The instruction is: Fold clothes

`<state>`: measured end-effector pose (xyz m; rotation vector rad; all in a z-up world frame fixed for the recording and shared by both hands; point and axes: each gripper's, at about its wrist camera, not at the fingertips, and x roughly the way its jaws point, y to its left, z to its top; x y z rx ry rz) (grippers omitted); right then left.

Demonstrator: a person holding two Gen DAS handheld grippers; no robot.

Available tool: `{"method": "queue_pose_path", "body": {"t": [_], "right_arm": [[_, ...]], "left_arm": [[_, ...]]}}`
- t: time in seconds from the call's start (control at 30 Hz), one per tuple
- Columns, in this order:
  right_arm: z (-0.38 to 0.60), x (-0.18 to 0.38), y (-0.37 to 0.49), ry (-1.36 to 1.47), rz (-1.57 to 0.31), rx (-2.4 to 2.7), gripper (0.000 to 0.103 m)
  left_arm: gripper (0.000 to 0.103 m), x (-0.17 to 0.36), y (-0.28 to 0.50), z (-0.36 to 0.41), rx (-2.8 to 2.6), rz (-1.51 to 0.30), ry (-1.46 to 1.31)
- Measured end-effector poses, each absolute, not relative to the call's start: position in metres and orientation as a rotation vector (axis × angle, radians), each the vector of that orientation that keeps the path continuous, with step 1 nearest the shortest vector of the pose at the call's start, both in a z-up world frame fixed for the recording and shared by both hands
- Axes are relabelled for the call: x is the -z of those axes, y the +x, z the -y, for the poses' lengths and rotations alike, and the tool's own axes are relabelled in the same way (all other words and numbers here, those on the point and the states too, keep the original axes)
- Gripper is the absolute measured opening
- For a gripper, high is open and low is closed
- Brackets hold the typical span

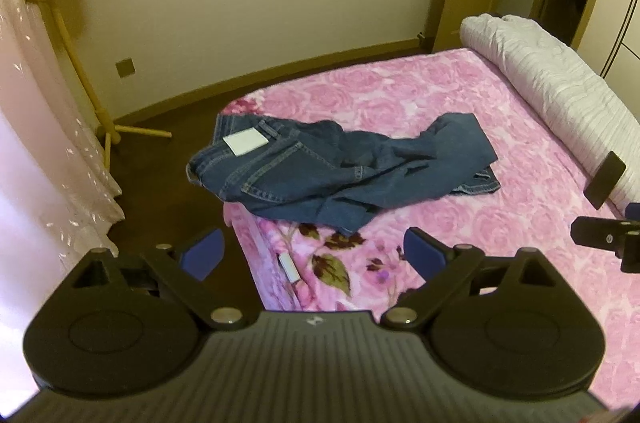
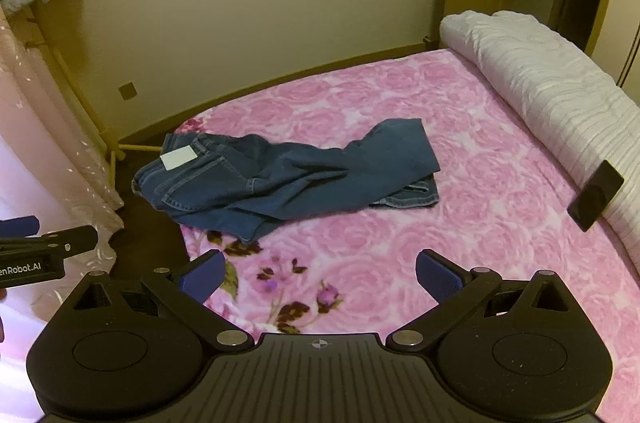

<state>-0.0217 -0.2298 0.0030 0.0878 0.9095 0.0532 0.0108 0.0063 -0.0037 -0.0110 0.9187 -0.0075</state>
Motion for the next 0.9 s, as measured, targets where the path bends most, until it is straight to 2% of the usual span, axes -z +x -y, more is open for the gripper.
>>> {"method": "queue_pose_path", "body": {"t": [0.13, 0.9], "right_arm": [[0.232, -0.004, -0.022, 0.107, -0.904, -0.059, 0.103], [0.228, 0.001, -0.024, 0.093, -0.903, -0.051, 0.103]], "left_arm": [[0.095, 0.001, 0.003, -0.006, 0.0, -0.873, -0.035], [0.095, 0.003, 0.0, -0.004, 0.009, -0.877, -0.027]]}}
